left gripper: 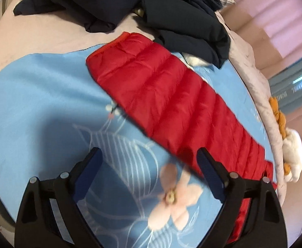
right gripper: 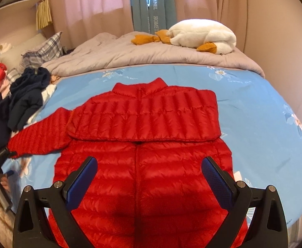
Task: Fold large clothes
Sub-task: 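Move the left tool to the other sleeve's cuff, then grasp the other sleeve cuff with the left tool and lift it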
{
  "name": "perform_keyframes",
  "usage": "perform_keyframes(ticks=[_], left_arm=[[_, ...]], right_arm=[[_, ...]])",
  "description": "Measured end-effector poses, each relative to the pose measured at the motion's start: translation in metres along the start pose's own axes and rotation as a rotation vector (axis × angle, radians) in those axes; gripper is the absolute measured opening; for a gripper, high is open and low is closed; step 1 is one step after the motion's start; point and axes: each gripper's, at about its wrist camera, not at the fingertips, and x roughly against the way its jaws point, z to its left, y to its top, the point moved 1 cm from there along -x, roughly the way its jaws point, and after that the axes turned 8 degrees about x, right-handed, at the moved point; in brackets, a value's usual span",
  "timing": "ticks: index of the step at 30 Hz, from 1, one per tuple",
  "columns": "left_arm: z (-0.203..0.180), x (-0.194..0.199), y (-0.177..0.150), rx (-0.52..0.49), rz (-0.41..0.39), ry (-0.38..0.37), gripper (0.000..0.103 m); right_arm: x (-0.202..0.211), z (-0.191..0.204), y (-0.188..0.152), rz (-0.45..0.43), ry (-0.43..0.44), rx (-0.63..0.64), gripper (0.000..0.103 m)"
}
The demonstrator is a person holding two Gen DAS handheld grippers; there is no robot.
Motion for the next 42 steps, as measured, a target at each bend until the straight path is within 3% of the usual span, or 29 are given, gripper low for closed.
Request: perform_keyframes(ticks=[9,14,16,17,23,31,42], left_arm=[[-0.020,-0.021,0.024,-0.026,-0.070,0.067,0.089],[-0.030,-0.026,0.021,-0.040,-0.123,0.117,0.050],[-0.031,-0.025,0.021,-0.035,-0.118,0.096,0.011],[-0.031,-0.025,0.021,-0.022,-0.109,0.084,0.009],[-0.042,0.009,0.023,0.006,-0.187,0.019,0.006],[-0.087,0.072,0.008,-0.088,-0.271,-0.083,0.005],[-0.140,0.105,-0.032,-0.214,-0.231,-0.224,0.005]], right_arm=[[-0.007,-0.002,-0.001,0.020,-0.024,0.020,0.100],[-0.011,-0.005,-0.001,0.035,-0.038,0.009,0.100],[-0.011,-0.005,0.000,0.034,-0.039,0.012,0.100],[-0.010,-0.005,0.000,0.032,-0.040,0.014,0.100],[-0.004,-0.012,0.000,0.009,-0.053,0.007,0.100],[0.000,-0.023,-0.004,0.000,-0.037,-0.032,0.100],[0.013,-0.035,-0.011,-0.034,-0.020,-0.079,0.100]])
